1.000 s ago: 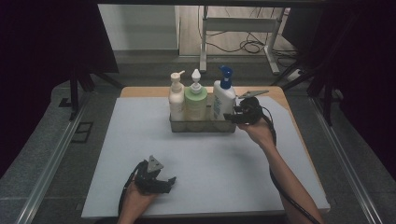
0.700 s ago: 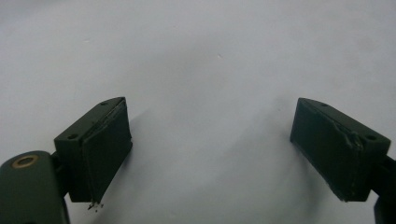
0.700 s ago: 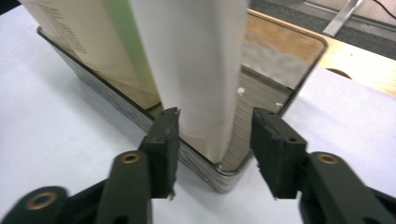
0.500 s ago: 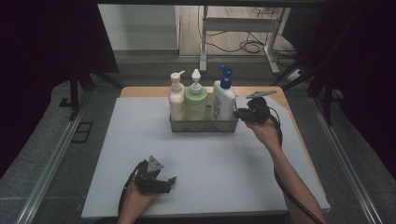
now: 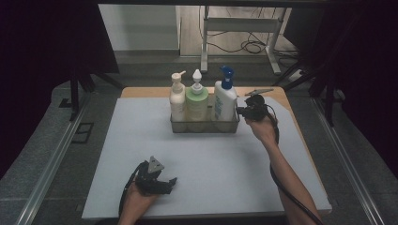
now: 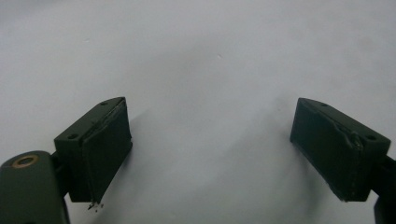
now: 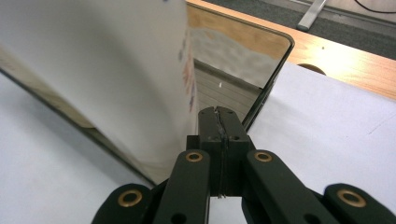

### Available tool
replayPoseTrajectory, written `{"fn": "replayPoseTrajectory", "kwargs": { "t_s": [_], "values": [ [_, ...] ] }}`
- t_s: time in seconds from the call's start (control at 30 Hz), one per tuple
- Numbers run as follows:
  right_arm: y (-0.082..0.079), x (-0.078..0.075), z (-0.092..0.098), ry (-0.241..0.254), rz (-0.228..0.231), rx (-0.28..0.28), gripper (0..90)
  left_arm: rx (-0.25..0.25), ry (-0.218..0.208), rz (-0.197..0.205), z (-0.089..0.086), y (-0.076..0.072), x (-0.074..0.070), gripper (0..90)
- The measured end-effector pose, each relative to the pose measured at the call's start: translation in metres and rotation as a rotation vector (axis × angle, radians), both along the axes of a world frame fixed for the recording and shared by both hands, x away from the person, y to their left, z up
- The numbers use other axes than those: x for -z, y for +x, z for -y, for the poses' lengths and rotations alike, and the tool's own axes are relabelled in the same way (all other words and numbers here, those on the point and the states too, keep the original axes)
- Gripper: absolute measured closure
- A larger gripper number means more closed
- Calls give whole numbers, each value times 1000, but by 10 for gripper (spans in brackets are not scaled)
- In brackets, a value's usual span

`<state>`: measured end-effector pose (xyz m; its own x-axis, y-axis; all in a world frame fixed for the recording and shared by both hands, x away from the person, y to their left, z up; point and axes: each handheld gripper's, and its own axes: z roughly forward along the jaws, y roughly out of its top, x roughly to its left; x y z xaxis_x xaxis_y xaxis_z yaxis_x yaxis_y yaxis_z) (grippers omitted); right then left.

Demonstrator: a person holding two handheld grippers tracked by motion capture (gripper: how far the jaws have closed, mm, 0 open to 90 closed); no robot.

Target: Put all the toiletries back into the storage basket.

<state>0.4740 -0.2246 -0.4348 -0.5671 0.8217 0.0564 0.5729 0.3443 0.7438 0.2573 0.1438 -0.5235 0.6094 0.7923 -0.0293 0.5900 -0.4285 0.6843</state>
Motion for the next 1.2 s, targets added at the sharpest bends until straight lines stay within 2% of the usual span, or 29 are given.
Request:
{"fn": "replayPoseTrajectory", "kwargs": {
  "t_s": [0.4, 0.6, 0.87, 1.2],
  "values": [
    [11, 10, -11, -3, -33, -6, 897, 0, 0, 0, 0, 0, 0, 121],
    [16, 15, -11, 14, -54, -2, 897, 0, 0, -1, 0, 0, 0, 121],
    [18, 20, -12, 12, -71, 3, 896, 0, 0, -1, 0, 0, 0, 121],
    [18, 27, -21, 0, -92, -24, 884, -2, -4, -2, 0, 0, 0, 121]
  ]
}}
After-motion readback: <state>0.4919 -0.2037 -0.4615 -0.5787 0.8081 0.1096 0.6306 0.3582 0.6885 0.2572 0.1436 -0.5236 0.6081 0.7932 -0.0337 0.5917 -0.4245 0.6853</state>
